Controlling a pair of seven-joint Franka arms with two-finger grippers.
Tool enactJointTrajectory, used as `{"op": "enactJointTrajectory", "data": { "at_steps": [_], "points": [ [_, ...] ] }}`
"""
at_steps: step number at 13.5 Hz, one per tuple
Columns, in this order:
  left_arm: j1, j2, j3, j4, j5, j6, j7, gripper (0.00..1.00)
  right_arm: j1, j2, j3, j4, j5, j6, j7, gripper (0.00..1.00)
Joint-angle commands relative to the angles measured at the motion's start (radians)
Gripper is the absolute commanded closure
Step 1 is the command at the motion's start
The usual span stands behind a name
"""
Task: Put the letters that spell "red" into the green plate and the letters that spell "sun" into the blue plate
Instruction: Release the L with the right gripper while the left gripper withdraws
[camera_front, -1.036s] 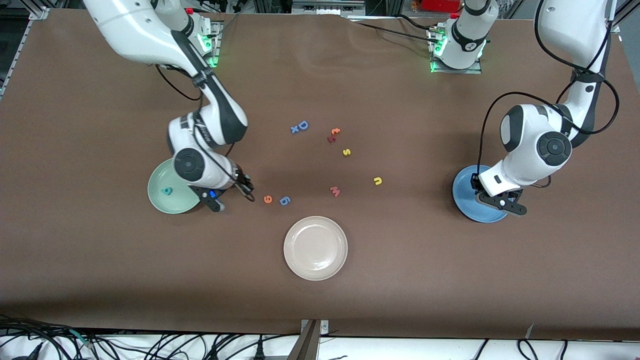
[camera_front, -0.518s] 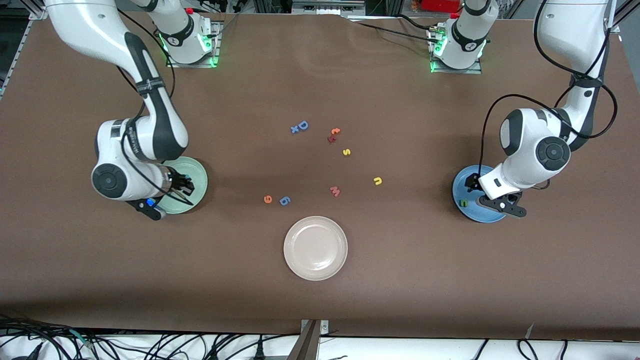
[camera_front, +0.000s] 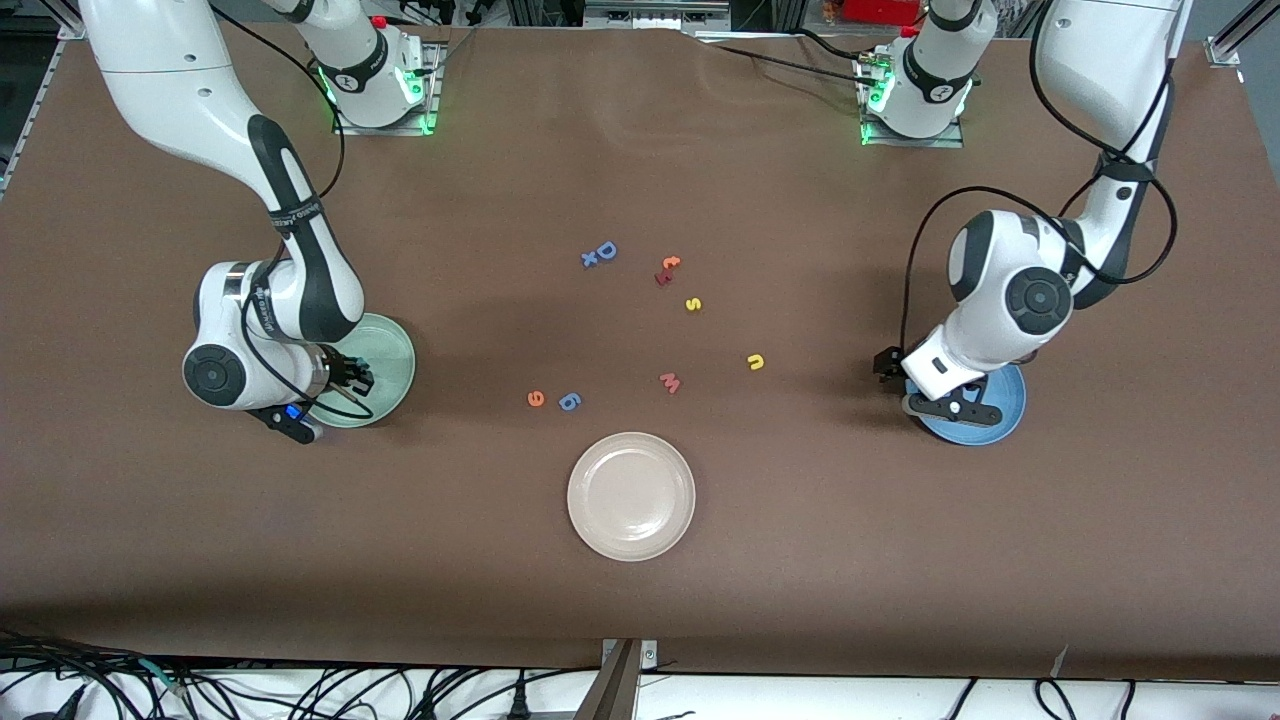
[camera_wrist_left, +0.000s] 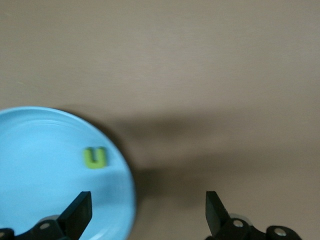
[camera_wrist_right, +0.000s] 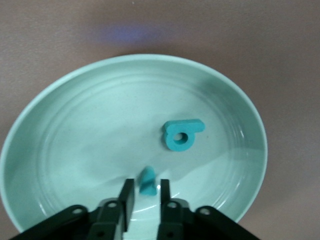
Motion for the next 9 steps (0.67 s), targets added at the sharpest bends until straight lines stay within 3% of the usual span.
{"op": "enactJointTrajectory", "data": {
  "at_steps": [1,3,5,9],
  "points": [
    [-0.049,0.007,-0.026,0.02,0.024,-0.02,-0.145,0.0,0.0,-0.031,0.009,-0.012,0.022,-0.003,-0.006,0.05],
    [-0.096,0.008,-0.026,0.02,0.024,-0.021,-0.208,0.0,0.002,-0.057,0.039,-0.005,0.028,-0.022,0.036,0.02],
    [-0.15,0.025,-0.025,0.026,0.032,-0.02,-0.291,0.0,0.003,-0.078,0.116,0.001,0.048,-0.024,0.178,0.02],
    [-0.218,0.089,-0.028,0.107,0.078,-0.02,-0.48,0.0,0.028,-0.051,0.214,0.018,0.068,0.1,0.391,0.02]
  ]
}}
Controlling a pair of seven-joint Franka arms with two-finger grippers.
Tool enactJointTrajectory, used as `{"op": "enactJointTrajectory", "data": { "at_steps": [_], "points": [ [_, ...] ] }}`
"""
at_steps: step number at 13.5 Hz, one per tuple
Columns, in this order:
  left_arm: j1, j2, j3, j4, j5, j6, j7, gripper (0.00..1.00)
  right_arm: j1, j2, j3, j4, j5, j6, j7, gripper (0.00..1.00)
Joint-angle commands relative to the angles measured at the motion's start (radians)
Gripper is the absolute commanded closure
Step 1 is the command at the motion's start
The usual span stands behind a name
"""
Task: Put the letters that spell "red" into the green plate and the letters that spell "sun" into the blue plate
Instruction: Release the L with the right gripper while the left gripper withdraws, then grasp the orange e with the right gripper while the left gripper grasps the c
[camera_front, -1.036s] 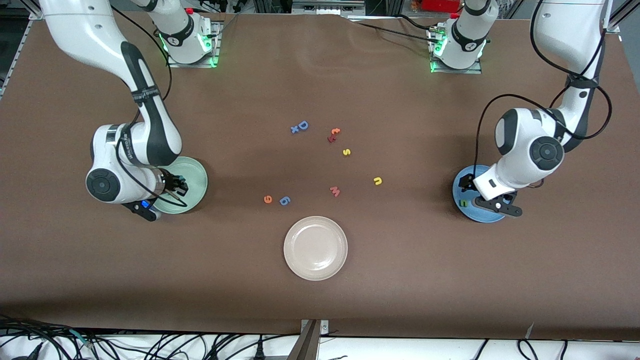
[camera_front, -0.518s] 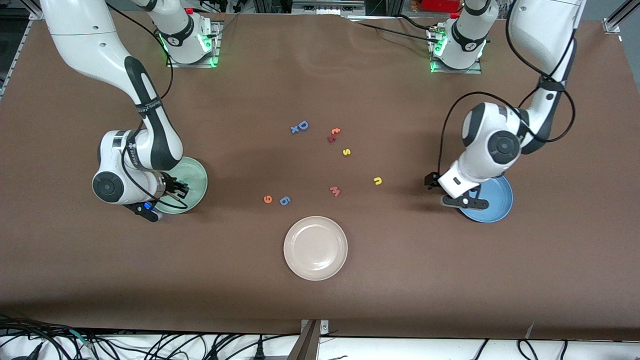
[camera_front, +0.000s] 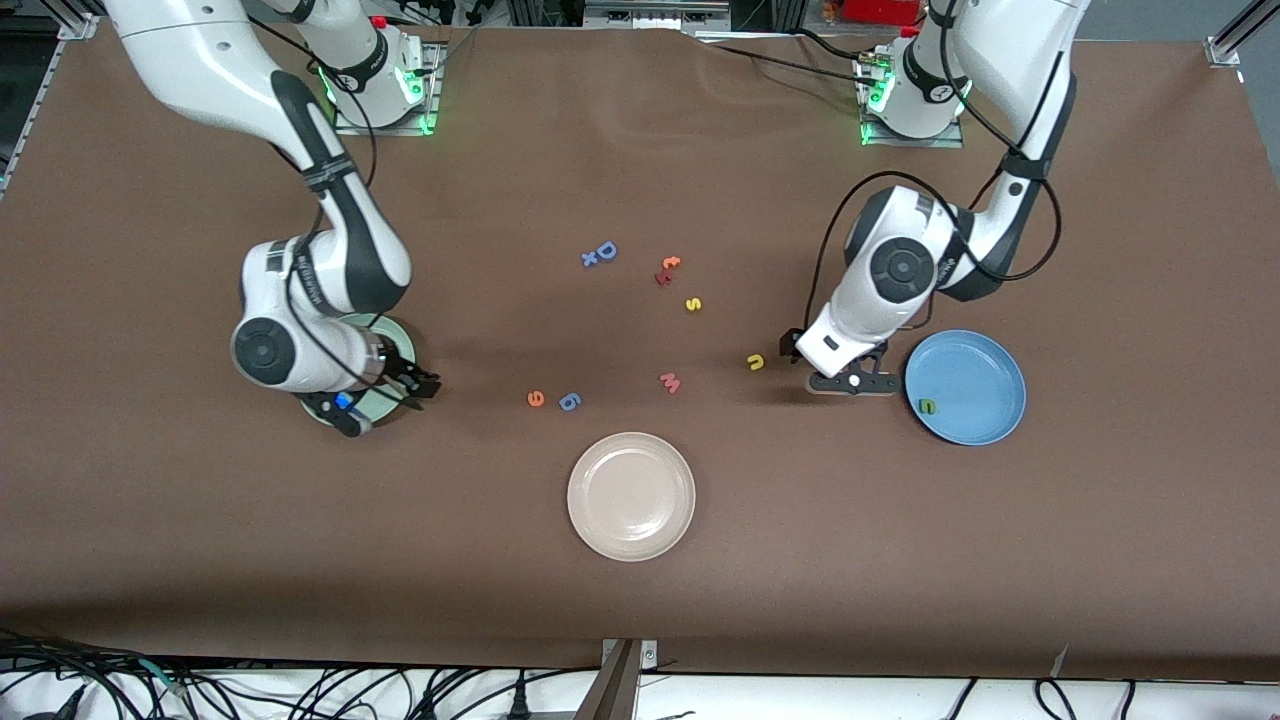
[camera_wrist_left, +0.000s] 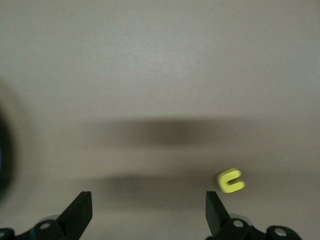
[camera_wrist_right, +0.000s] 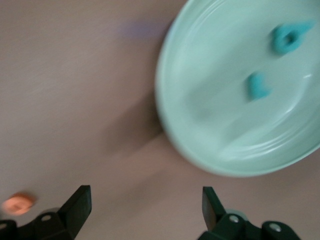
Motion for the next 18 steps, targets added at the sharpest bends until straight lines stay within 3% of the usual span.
{"op": "enactJointTrajectory", "data": {
  "at_steps": [1,5,9,18],
  "points": [
    [-0.03,0.067,0.004,0.083,0.042,-0.019,-0.111,0.0,0.021,0.029,0.038,0.0,0.022,0.093,0.108,0.02],
    [-0.085,0.113,0.004,0.11,0.037,-0.007,-0.213,0.0,0.088,0.097,0.04,0.017,0.02,0.249,0.21,0.02],
    [-0.11,0.141,0.002,0.124,0.027,0.004,-0.227,0.0,0.127,0.143,0.04,0.066,0.019,0.28,0.283,0.02],
    [-0.116,0.173,0.002,0.118,0.027,0.069,-0.241,0.0,0.173,0.203,0.04,0.071,0.019,0.395,0.32,0.04]
  ]
}}
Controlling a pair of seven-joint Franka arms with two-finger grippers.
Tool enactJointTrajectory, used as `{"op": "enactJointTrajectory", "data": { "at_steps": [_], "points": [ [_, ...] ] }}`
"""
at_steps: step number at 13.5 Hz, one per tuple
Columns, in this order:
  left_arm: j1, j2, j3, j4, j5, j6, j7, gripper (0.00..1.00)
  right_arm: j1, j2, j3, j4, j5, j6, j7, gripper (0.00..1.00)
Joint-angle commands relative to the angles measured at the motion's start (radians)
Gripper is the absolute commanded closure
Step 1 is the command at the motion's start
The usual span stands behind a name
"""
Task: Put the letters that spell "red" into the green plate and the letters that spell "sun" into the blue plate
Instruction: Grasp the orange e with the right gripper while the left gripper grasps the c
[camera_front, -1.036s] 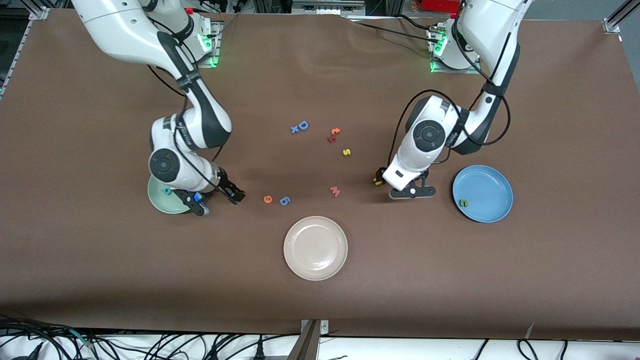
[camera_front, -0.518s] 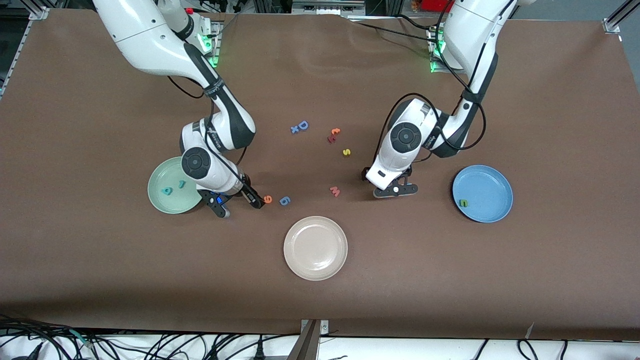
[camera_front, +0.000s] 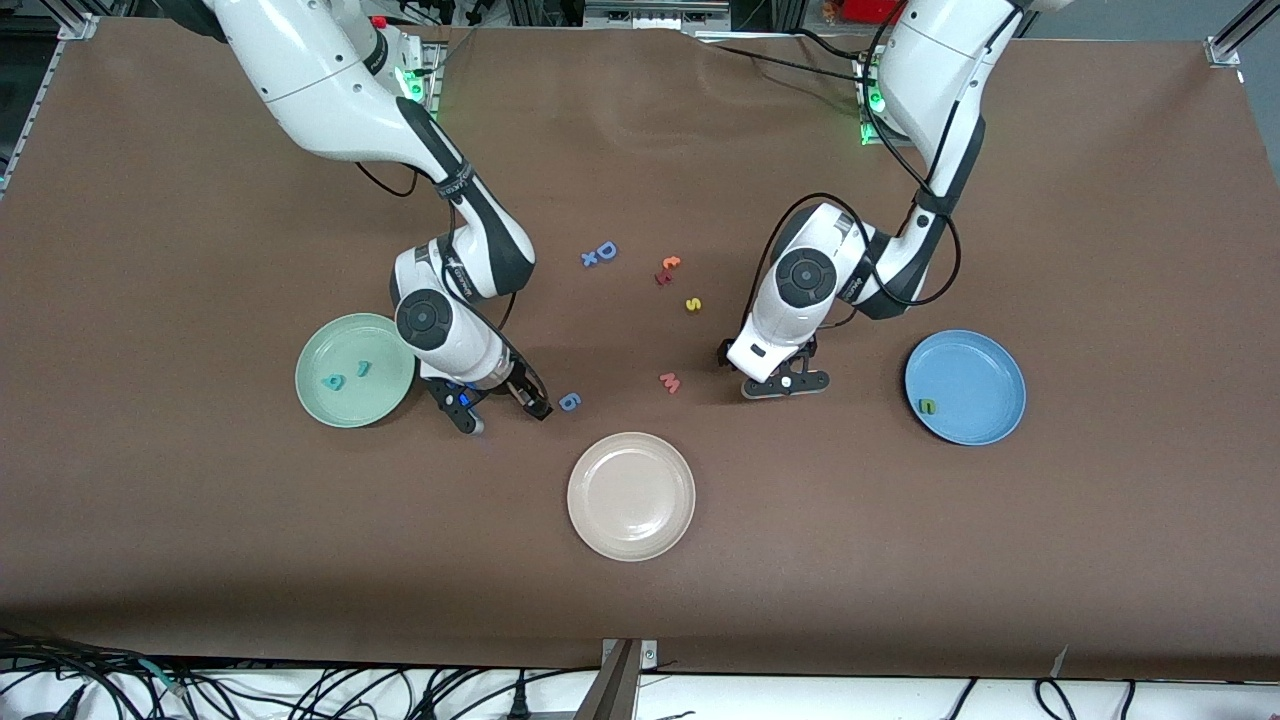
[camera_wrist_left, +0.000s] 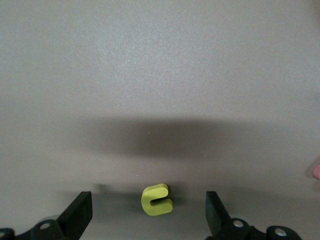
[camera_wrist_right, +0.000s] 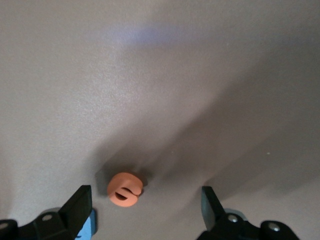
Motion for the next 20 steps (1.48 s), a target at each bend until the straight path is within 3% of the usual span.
{"op": "enactJointTrajectory", "data": {
  "at_steps": [1,3,7,12,15,20],
  "points": [
    [-0.011,0.017,0.005,0.016,0.025,0.007,-0.029,0.02,0.008,0.02,-0.002,0.026,0.015,0.009,0.011,0.06],
    [-0.017,0.019,0.005,0.012,0.025,0.017,-0.029,0.12,0.009,0.026,-0.002,0.029,0.012,0.014,0.011,0.08],
    [-0.019,0.021,0.005,0.013,0.025,0.018,-0.029,0.29,0.009,0.038,-0.004,0.029,0.003,0.04,0.009,0.25],
    [-0.019,0.022,0.005,0.012,0.028,0.03,-0.029,0.51,0.009,0.041,-0.004,0.035,0.004,0.04,0.011,0.22],
    [-0.019,0.022,0.005,0.01,0.034,0.032,-0.029,0.73,0.02,0.043,-0.004,0.047,0.003,0.041,0.009,0.22],
    [-0.019,0.027,0.005,0.006,0.039,0.044,-0.027,0.85,0.022,0.046,-0.005,0.067,-0.003,0.037,0.005,0.22]
  ]
}}
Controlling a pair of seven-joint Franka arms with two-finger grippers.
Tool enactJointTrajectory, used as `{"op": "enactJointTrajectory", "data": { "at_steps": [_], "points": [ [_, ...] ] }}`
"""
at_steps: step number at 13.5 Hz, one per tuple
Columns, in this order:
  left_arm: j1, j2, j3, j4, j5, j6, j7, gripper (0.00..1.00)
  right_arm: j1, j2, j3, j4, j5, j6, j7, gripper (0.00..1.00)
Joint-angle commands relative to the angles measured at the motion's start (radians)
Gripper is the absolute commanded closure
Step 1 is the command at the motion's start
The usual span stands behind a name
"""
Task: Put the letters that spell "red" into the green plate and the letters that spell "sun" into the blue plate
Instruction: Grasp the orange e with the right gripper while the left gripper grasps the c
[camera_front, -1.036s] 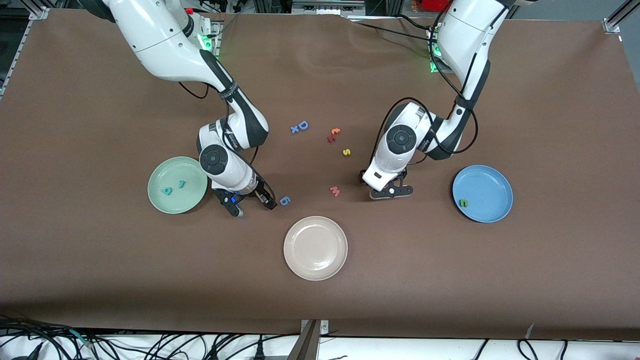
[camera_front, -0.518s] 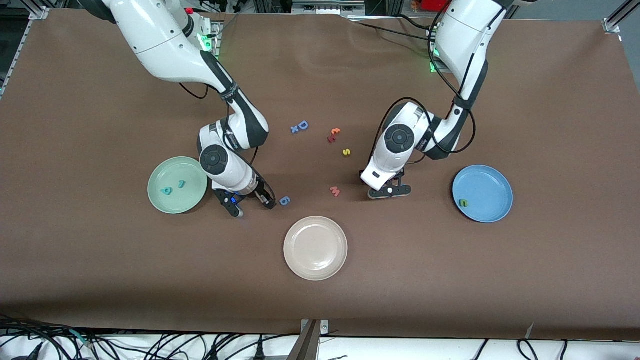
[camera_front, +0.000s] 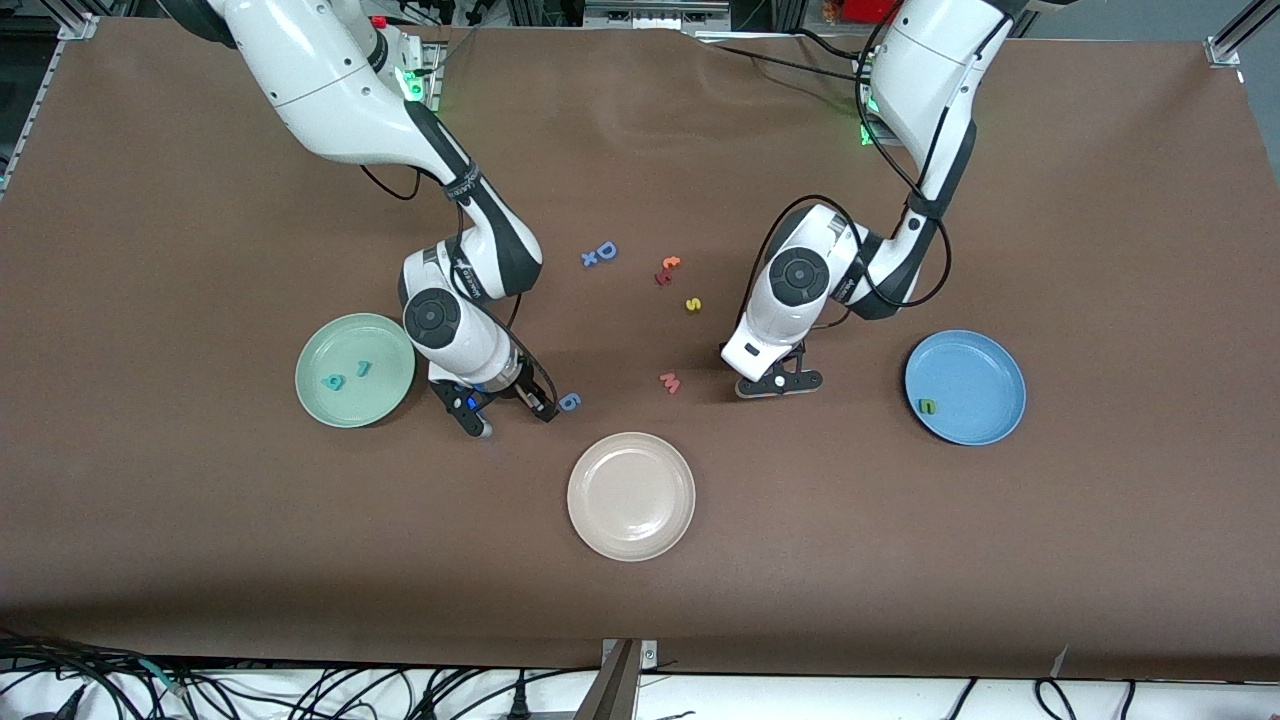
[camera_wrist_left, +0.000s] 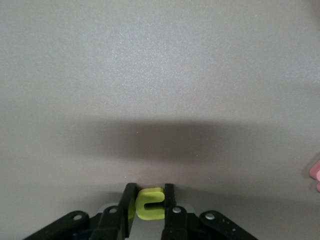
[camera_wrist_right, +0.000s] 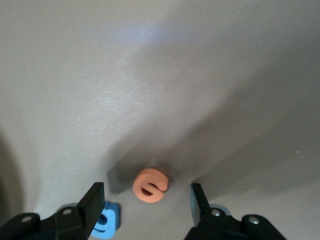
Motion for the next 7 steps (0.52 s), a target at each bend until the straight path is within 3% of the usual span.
{"op": "enactJointTrajectory", "data": {
  "at_steps": [1,4,5,7],
  "points": [
    [-0.007,0.01,0.006,0.005,0.039,0.014,-0.02,0.87,0.009,0.037,-0.005,0.029,-0.003,0.009,0.001,0.23],
    [-0.003,0.009,0.006,0.006,0.039,0.005,-0.008,0.9,0.007,0.037,-0.007,0.029,-0.003,0.009,-0.002,0.25],
    [0.003,0.001,0.007,0.013,0.039,-0.002,0.007,0.92,0.007,0.037,-0.007,0.029,-0.003,0.009,-0.002,0.3],
    [0.013,-0.033,0.011,0.019,0.039,-0.082,0.046,0.92,0.007,0.037,-0.008,0.028,-0.003,0.007,-0.005,0.52]
  ]
}}
